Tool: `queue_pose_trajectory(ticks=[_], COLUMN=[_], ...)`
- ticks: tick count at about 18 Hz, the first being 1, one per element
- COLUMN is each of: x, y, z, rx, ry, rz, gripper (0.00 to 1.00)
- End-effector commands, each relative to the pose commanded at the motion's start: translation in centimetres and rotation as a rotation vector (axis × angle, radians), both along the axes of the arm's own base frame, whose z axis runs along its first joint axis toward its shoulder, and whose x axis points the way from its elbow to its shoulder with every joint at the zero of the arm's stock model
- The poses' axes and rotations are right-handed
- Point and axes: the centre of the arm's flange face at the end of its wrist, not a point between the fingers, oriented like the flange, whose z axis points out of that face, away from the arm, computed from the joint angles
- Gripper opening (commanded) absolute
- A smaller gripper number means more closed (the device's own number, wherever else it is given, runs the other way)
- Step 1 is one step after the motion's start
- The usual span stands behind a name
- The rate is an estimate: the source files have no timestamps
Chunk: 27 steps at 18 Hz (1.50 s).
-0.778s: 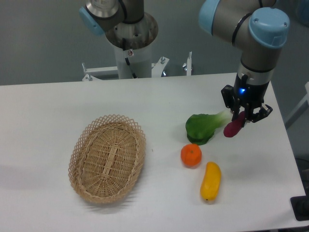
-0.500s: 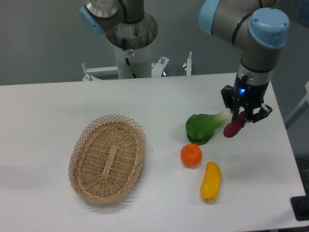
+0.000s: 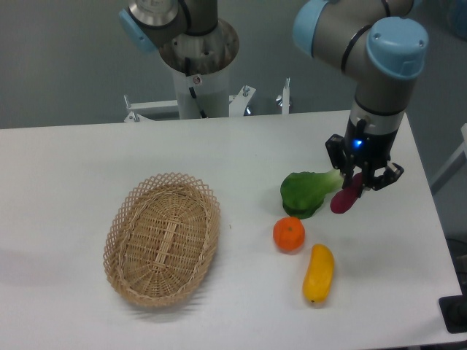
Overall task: Place the sweet potato on the table
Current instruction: 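Lift the held purple sweet potato and start moving it toward the basket, then carry the sweet potato past the orange and lower it onto the table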
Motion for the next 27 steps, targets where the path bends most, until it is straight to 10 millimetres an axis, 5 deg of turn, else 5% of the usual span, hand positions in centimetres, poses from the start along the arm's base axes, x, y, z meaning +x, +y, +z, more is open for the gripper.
queue_pose_trajectory(ticks=[6,15,22,27], x=[3.0,7.0,9.2,10.3], y=[5.3,13.9,14.4,14.0], z=[-1.4,-8.0,-15.9,-18.9], rx=[0.047,0.11,0.063,0.012], ry=[0.006,0.054,0.049,0.053], rz=[0.08,0.217,0.222,0.236], gripper=[0.13,0.13,0.15,0.15])
